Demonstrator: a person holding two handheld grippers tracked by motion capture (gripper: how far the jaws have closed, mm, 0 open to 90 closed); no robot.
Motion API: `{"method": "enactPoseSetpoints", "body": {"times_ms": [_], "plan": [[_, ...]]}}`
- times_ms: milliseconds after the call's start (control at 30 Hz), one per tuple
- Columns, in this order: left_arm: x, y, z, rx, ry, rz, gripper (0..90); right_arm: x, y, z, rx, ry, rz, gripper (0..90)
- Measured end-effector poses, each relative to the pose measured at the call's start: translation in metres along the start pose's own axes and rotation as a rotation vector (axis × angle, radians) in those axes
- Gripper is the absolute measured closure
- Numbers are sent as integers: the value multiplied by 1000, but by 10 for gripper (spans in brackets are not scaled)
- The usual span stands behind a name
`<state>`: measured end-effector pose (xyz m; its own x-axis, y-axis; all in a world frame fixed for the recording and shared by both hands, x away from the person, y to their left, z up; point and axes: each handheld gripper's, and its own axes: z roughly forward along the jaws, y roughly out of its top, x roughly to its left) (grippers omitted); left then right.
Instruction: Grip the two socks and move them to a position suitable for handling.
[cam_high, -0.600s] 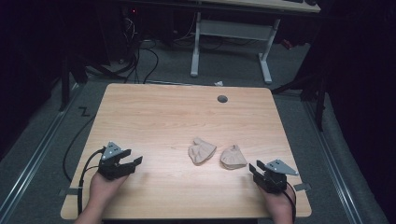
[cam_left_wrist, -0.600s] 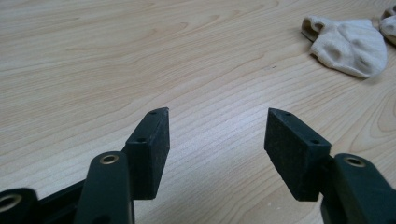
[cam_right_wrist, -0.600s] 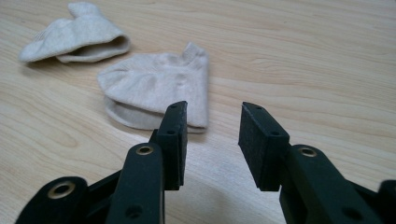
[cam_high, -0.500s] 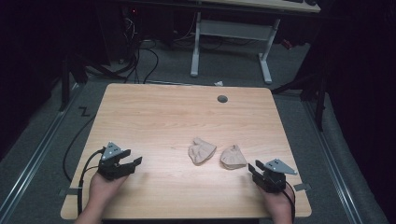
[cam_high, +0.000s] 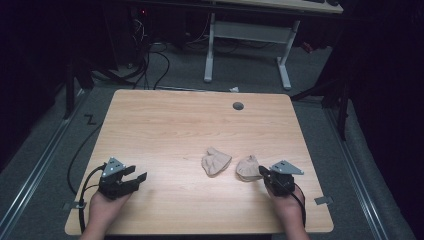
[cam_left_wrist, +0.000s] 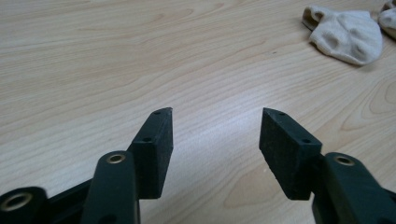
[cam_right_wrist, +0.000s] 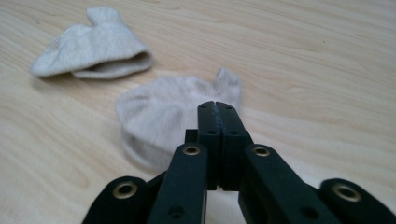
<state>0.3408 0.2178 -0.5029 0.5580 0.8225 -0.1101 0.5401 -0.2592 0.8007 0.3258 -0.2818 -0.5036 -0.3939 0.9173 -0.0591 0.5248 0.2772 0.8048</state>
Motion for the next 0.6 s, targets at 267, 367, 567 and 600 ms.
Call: {"method": "enactPoseSetpoints", "body": {"times_ms": [267, 367, 567, 600], "plan": [[-4, -7, -16, -17, 21, -14, 504, 2, 11, 32, 91, -33, -28, 899], [-6, -9, -19, -22, 24, -14, 506, 0, 8, 38, 124, -38, -35, 899], [-13, -10, -15, -15, 11, 0, 485, 1, 3, 36, 145, -8, -50, 895], [-16, -8, -13, -9, 4, 9, 485, 2, 2, 34, 147, -1, -46, 890]]}}
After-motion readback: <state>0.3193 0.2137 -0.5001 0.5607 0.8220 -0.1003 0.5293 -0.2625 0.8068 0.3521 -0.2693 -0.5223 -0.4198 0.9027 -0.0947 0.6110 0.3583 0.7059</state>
